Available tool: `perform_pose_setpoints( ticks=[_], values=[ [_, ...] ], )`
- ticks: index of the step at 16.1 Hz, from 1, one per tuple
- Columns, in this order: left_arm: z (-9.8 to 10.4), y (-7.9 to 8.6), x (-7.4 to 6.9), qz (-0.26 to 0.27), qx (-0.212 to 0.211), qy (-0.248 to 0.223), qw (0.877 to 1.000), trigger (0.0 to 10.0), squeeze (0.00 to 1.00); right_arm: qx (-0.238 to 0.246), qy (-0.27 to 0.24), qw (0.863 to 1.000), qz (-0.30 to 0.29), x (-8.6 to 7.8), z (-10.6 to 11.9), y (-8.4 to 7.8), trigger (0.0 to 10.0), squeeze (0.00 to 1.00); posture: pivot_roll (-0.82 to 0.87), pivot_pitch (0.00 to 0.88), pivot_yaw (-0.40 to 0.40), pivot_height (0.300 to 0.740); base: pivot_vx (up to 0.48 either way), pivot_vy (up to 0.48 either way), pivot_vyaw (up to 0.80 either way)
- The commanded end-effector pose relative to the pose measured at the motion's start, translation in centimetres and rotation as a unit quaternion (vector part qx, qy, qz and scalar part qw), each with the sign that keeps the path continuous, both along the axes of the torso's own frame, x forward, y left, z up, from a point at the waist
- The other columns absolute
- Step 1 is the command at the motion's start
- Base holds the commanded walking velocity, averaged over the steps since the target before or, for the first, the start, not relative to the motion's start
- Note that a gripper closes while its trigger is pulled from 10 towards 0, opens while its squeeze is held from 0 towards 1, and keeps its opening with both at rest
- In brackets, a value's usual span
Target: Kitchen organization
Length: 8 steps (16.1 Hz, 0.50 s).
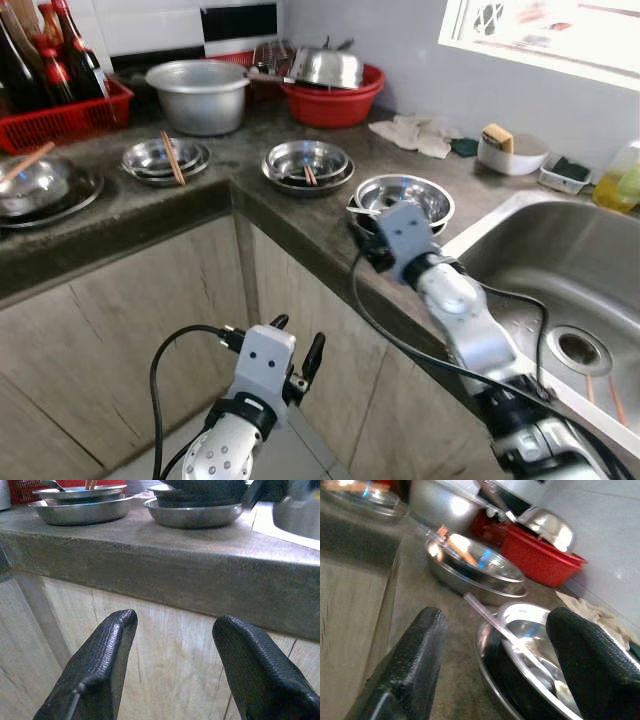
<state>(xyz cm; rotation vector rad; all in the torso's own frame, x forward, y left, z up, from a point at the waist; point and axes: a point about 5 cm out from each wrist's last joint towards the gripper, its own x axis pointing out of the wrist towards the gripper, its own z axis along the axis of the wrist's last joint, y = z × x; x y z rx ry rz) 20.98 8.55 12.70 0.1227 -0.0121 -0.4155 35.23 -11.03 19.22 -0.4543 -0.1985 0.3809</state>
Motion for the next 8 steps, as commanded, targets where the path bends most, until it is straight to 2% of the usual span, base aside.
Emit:
perform_pose_setpoints(
  ticks=[1,6,8],
  values=[
    [0.6,-0.5,-0.5,-0.014,-0.011,-0.007,1.000,10.0,0.00,-0.021,-0.017,1.000,0.008,0.4,0.8,0.3,10.0,0.00,0.12,0.091,-0.076,0.740,0.000,0.000,0.00],
    [0.7,-0.9,-1.3,-0.023,-0.020,0.000,1.000,10.0,0.00,-0.063,-0.028,0.997,0.028,1.7,1.4,1.7,10.0,0.00,0.11,0.122,-0.085,0.740,0.000,0.000,0.00],
    [0.8,-1.1,-1.6,-0.025,-0.021,0.002,0.999,10.0,0.00,-0.081,-0.017,0.996,0.018,2.5,1.0,1.9,10.0,0.00,0.12,0.131,-0.093,0.740,0.000,0.000,0.00]
  ],
)
